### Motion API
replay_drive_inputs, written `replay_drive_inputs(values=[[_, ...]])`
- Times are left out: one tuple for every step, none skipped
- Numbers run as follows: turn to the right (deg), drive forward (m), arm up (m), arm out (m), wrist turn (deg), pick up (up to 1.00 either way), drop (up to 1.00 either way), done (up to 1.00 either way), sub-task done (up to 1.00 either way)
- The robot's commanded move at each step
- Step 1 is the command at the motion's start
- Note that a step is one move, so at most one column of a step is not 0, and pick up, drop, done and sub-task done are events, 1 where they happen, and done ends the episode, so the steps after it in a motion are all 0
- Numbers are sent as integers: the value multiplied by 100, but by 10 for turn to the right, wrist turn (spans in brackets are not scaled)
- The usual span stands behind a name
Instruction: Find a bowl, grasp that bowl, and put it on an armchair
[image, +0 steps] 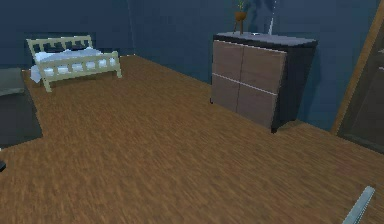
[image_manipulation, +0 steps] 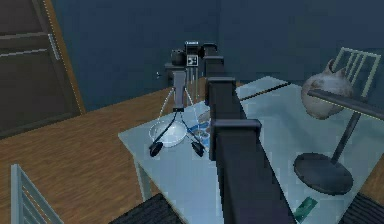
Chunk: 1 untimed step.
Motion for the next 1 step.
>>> replay_drive_inputs(values=[[0, 0, 0, 0, 450, 0, 0, 0, 0]])
